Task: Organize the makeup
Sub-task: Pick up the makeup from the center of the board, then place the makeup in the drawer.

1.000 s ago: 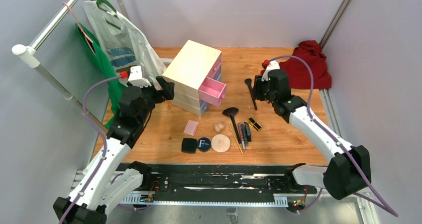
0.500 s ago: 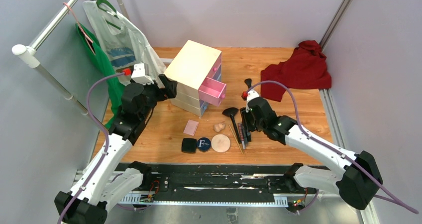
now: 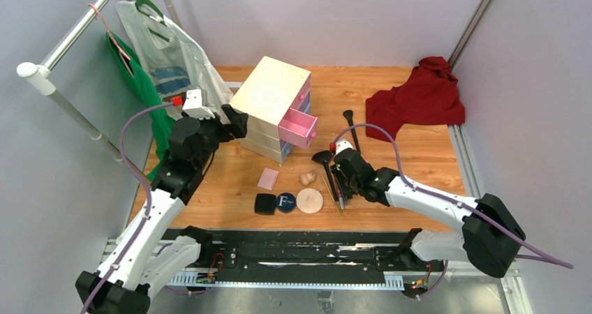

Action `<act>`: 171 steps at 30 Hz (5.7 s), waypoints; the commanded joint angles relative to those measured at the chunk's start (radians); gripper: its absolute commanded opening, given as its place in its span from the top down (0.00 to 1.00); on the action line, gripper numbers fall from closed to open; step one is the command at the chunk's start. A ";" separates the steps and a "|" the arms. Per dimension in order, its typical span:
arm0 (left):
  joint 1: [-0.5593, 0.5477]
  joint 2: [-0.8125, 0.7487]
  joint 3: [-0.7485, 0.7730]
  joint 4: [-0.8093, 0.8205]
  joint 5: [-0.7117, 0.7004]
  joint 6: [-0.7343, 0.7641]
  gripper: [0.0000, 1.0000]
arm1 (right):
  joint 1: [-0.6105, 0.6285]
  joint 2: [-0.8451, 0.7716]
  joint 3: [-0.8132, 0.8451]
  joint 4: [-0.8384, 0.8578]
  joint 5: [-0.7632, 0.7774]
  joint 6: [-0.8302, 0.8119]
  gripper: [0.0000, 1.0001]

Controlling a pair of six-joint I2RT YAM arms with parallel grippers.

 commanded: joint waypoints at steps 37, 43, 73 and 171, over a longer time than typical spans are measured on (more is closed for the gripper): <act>-0.001 -0.044 0.011 -0.003 0.013 0.009 0.02 | -0.061 0.142 -0.047 0.120 0.029 -0.001 0.78; -0.001 -0.046 0.008 -0.003 0.011 0.010 0.02 | -0.062 0.168 -0.047 0.135 0.017 0.001 0.78; -0.001 0.018 0.054 0.024 0.027 0.020 0.02 | -0.064 -0.202 0.254 -0.094 0.212 -0.157 0.99; 0.000 0.167 0.008 0.099 0.041 0.024 0.02 | -0.071 0.287 0.621 0.253 -0.328 -0.379 0.99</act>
